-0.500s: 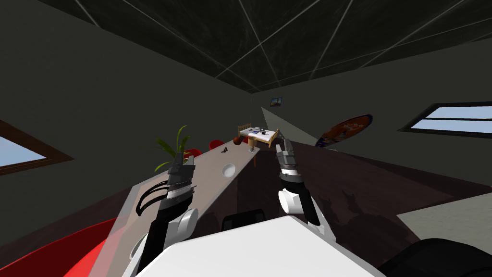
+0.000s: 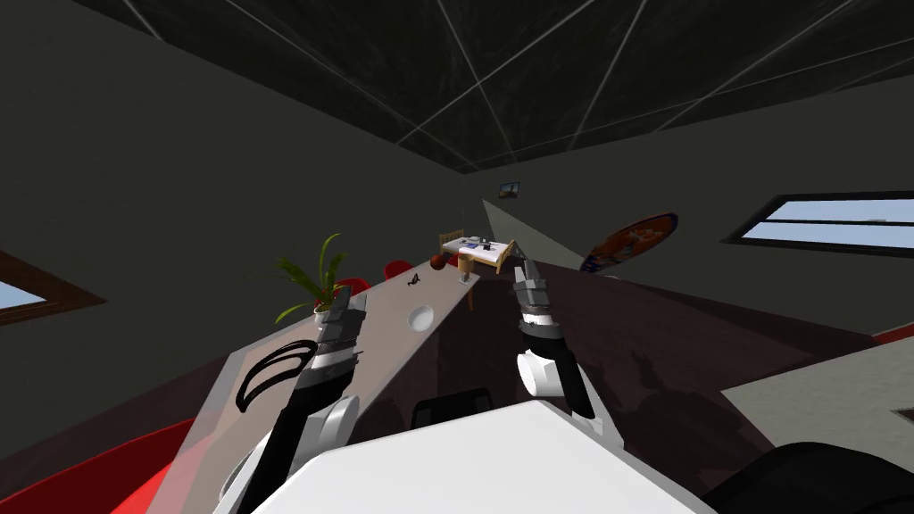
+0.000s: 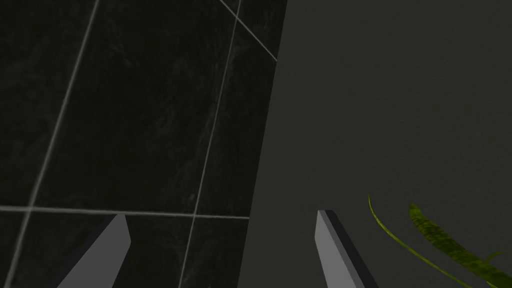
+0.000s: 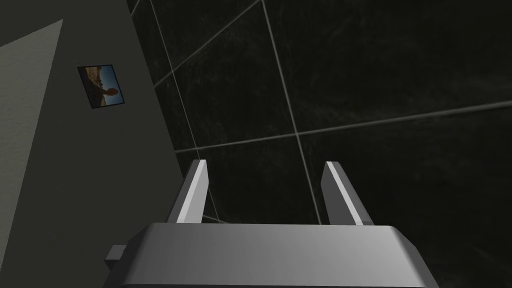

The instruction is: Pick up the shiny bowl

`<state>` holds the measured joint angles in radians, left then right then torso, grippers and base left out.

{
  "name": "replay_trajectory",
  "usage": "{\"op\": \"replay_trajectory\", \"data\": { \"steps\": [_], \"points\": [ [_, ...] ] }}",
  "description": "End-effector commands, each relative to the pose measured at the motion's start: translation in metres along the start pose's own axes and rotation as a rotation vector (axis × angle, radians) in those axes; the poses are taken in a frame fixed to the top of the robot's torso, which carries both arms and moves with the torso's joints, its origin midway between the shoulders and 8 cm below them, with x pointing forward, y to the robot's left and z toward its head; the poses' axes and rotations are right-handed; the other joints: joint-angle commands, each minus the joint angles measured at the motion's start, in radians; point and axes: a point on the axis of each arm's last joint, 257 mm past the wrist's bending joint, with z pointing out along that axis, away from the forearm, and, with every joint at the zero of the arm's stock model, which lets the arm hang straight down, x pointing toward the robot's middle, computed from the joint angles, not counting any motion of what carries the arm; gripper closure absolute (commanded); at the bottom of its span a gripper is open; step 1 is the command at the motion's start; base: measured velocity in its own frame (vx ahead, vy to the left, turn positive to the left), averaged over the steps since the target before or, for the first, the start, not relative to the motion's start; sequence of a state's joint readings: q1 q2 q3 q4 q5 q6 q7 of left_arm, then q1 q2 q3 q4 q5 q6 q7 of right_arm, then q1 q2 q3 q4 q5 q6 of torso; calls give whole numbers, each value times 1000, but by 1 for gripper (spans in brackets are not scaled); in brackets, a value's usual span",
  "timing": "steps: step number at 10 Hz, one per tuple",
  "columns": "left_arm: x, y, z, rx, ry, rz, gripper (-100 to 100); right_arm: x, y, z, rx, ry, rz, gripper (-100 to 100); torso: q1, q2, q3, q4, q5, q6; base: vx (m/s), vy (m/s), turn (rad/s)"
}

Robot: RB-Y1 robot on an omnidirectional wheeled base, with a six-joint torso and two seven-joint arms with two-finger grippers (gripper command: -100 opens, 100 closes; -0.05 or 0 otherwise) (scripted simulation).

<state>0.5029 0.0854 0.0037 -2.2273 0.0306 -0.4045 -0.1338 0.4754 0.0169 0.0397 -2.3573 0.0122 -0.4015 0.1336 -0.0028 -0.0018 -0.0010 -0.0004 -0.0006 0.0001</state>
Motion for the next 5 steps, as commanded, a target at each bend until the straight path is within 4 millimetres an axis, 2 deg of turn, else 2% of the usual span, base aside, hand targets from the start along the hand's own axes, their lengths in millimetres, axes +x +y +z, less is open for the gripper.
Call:
{"op": "replay_trajectory", "data": {
  "steps": [1,2,5],
  "points": [
    [2,19,-5,-66,23,-3,-100,0,0,0,0,0,0,0,0,0,0,0,0,0,33,-52,-80],
    [2,20,-5,-69,24,-3,-100,0,0,0,0,0,0,0,0,0,0,0,0,0,20,-40,-28],
    [3,63,-21,-215,47,-26,-100,0,0,0,0,0,0,0,-1,1,0,0,0,0,20,-56,-92]
  ]
}}
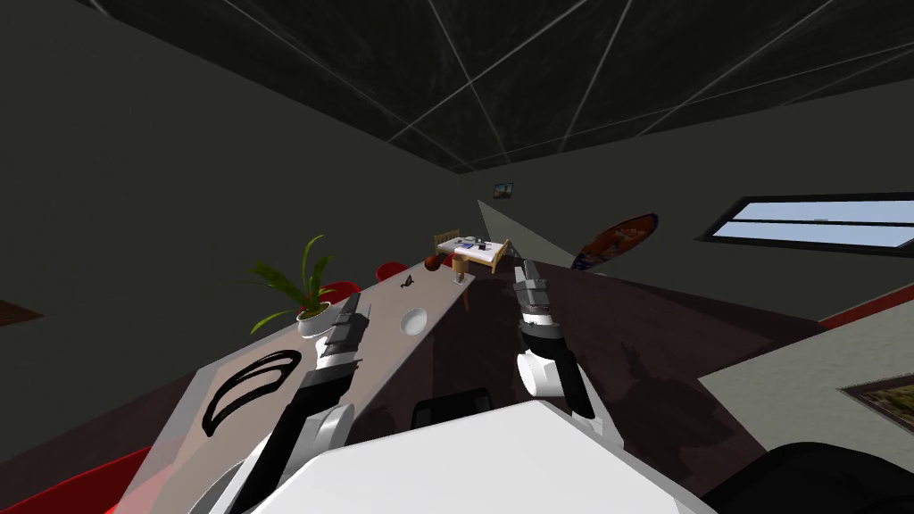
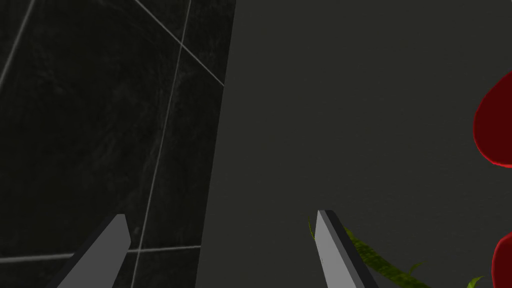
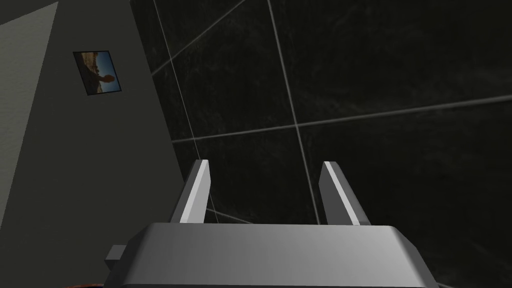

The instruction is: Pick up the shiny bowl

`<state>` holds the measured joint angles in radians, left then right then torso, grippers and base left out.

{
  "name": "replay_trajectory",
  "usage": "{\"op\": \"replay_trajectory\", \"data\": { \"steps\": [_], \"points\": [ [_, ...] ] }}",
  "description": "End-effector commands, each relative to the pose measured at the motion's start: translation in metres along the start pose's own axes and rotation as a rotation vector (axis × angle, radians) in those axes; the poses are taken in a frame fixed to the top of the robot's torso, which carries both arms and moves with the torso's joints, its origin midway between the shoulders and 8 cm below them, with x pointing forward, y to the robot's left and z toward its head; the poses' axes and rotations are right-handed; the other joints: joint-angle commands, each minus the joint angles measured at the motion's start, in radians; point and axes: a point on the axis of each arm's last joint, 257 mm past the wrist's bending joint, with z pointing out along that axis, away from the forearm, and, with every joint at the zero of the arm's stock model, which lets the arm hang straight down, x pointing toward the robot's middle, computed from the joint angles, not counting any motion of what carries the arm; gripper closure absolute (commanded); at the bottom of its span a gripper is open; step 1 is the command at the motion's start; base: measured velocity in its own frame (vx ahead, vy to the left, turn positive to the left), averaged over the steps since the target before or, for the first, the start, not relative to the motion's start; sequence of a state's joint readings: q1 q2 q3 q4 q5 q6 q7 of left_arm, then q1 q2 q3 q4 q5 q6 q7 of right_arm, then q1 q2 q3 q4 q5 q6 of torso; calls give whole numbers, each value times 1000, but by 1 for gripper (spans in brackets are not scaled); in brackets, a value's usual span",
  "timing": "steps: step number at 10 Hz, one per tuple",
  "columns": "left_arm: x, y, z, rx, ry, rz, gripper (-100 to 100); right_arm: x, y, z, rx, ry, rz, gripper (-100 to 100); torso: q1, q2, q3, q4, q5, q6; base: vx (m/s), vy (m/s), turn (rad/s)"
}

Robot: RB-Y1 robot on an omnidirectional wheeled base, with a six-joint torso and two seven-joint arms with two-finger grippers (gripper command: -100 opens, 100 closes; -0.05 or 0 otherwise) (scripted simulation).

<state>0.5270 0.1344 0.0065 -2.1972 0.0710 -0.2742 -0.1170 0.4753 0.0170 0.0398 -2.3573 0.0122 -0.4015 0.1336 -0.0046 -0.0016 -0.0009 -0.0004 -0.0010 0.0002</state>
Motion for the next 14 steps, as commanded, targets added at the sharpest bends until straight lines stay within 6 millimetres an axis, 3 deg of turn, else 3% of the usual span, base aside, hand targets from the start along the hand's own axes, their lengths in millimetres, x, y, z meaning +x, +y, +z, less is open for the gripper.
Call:
{"op": "replay_trajectory", "data": {
  "steps": [1,6,13,14],
  "points": [
    [1,13,-4,-46,6,-7,-100,0,0,0,0,0,0,0,0,0,0,0,0,0,25,-54,-30],
    [1,83,-31,-279,19,-61,-100,0,0,0,0,0,0,0,0,0,0,0,0,0,32,-61,-86],
    [3,145,-67,-506,23,-105,-100,0,0,0,0,0,0,0,1,0,0,0,0,0,29,-44,-60],
    [2,163,-81,-572,21,-118,-100,0,0,0,0,0,0,0,2,0,0,0,0,0,38,-43,-98]
  ]
}}
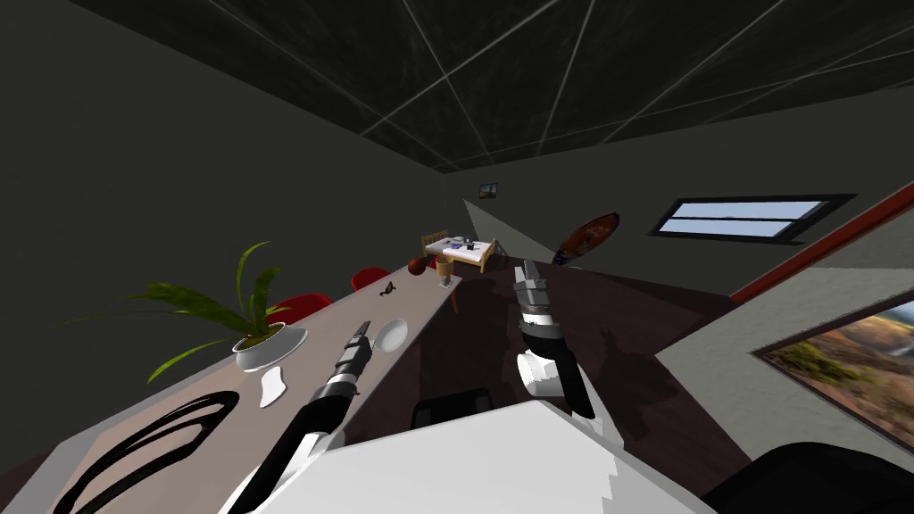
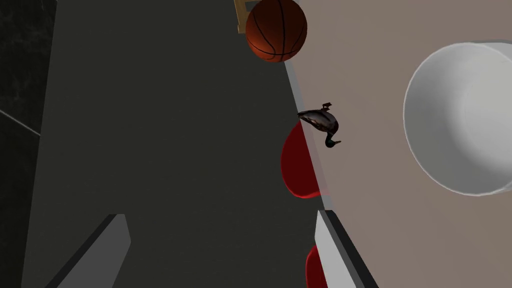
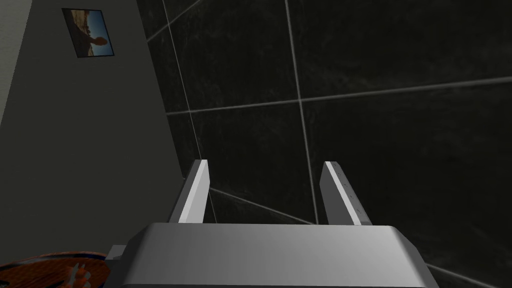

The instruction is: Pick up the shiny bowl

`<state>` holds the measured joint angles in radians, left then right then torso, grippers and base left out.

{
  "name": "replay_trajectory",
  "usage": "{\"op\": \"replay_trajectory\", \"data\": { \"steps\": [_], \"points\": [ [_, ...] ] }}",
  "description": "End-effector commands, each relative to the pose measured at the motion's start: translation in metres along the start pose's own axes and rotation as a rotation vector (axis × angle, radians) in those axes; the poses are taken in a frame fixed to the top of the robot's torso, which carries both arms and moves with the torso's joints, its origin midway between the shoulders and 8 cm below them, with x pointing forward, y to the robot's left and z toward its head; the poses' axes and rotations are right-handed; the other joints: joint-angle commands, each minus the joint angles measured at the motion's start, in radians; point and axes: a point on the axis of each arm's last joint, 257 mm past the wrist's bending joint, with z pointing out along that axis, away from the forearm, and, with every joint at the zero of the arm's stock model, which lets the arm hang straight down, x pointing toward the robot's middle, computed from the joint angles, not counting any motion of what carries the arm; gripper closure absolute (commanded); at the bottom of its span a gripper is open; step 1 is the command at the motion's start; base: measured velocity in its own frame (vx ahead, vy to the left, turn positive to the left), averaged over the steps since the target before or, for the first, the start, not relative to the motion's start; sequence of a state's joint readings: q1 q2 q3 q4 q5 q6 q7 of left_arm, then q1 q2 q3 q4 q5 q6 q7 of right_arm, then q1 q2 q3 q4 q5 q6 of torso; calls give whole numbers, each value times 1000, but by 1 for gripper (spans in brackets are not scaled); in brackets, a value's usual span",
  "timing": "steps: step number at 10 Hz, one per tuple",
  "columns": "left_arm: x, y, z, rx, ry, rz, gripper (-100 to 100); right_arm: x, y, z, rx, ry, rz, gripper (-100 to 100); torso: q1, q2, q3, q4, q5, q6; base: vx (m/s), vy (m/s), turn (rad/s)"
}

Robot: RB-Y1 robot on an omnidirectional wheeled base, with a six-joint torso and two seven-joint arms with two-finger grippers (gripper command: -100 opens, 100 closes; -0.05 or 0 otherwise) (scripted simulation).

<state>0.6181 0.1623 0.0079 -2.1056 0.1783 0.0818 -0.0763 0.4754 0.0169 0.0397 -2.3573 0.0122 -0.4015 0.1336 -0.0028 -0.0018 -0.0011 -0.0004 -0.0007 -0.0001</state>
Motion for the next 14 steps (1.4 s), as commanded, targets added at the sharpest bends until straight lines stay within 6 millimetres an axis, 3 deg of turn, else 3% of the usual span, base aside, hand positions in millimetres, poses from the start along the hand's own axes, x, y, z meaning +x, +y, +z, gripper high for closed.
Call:
{"op": "replay_trajectory", "data": {
  "steps": [1,2,3,6,9,14],
  "points": [
    [-1,12,-1,-39,0,-8,-100,0,0,0,0,0,0,0,0,0,0,0,0,0,34,-39,-38],
    [-4,31,-4,-94,-5,-21,-100,0,0,0,0,0,0,0,0,0,0,0,0,0,40,-28,-78],
    [-4,34,-5,-108,-3,-21,-100,0,0,0,0,0,0,0,1,0,0,0,0,0,32,-21,-46],
    [-11,76,-15,-235,-14,-43,-100,0,0,0,0,0,0,0,1,0,0,0,0,0,43,-31,-73],
    [-15,101,-23,-315,-19,-51,-100,0,0,0,0,0,0,0,1,-1,0,0,0,0,42,-22,-55],
    [-33,161,-49,-506,-46,-66,-100,0,0,0,0,0,0,0,2,-1,0,0,0,0,50,-10,-62]
  ]
}}
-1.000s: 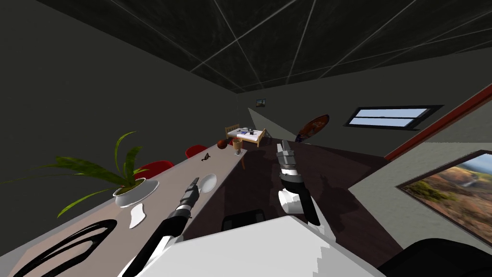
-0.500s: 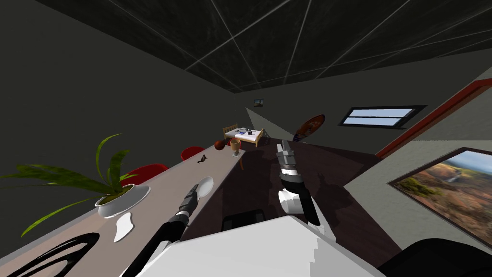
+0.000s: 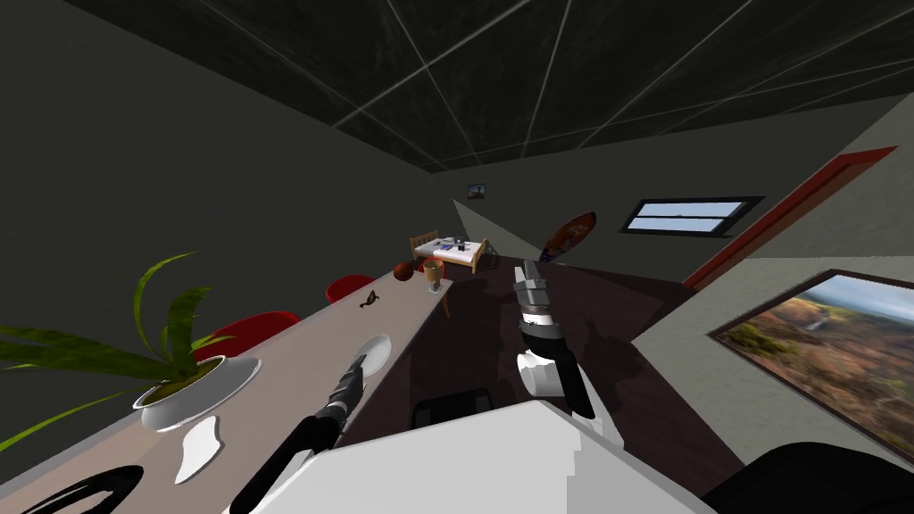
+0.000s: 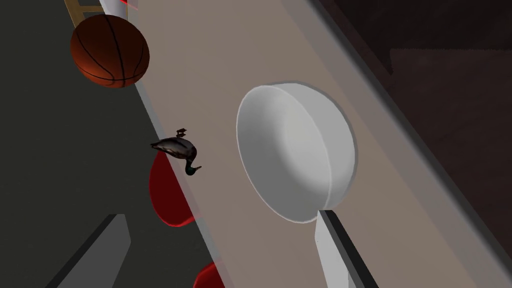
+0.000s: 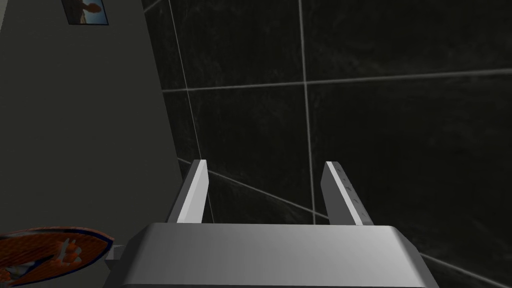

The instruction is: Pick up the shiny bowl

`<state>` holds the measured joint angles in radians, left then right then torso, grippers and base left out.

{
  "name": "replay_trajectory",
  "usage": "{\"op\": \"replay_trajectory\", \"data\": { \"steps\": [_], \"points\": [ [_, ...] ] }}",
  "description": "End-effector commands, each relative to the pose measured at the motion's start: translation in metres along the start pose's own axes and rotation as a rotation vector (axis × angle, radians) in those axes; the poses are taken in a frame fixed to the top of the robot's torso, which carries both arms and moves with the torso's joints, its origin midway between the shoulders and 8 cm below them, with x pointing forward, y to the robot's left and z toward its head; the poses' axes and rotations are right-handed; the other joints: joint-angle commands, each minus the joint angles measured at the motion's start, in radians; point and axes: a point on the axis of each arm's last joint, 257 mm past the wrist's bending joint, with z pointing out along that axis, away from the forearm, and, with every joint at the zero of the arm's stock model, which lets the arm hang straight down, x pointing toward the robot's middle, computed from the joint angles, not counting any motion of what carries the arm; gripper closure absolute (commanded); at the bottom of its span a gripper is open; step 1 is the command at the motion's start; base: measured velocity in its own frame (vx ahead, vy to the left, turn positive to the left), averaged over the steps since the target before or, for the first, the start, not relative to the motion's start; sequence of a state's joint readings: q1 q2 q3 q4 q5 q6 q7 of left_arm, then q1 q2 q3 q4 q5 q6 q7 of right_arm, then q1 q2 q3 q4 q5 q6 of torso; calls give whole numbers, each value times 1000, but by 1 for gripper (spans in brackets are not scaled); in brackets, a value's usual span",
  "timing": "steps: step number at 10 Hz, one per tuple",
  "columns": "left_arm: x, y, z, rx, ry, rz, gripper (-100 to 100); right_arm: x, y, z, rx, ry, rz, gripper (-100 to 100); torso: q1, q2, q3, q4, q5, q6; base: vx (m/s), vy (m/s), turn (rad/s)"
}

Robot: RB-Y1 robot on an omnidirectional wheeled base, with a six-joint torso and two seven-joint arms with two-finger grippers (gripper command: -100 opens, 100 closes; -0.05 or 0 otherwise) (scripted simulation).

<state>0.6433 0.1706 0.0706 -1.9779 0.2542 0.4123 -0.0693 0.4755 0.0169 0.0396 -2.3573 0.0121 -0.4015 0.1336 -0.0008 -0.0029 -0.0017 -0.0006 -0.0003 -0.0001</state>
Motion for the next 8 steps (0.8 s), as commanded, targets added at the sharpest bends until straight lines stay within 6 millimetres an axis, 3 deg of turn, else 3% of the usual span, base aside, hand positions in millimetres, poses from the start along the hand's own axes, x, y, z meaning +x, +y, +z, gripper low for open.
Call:
{"op": "replay_trajectory", "data": {
  "steps": [1,3,4,5,6,8],
  "points": [
    [-3,15,-4,-43,-4,-2,-100,0,0,0,0,0,0,0,0,0,0,0,0,0,45,-6,-44],
    [-21,51,-5,-148,-30,-9,-100,0,0,0,0,0,0,0,1,0,0,0,0,0,78,2,-100],
    [-20,56,-6,-168,-28,-10,-100,0,0,0,0,0,0,0,1,-2,-1,0,0,0,78,12,-32],
    [-29,75,-8,-227,-40,-13,-100,0,0,0,0,0,0,0,1,-2,-1,0,0,0,73,12,-64],
    [-29,75,-9,-228,-40,-13,-100,0,0,0,0,0,0,0,2,-1,-1,0,0,0,48,14,-31],
    [-48,107,-15,-327,-67,-18,-100,0,0,0,0,0,0,0,1,0,0,0,0,0,79,17,-95]
  ]
}}
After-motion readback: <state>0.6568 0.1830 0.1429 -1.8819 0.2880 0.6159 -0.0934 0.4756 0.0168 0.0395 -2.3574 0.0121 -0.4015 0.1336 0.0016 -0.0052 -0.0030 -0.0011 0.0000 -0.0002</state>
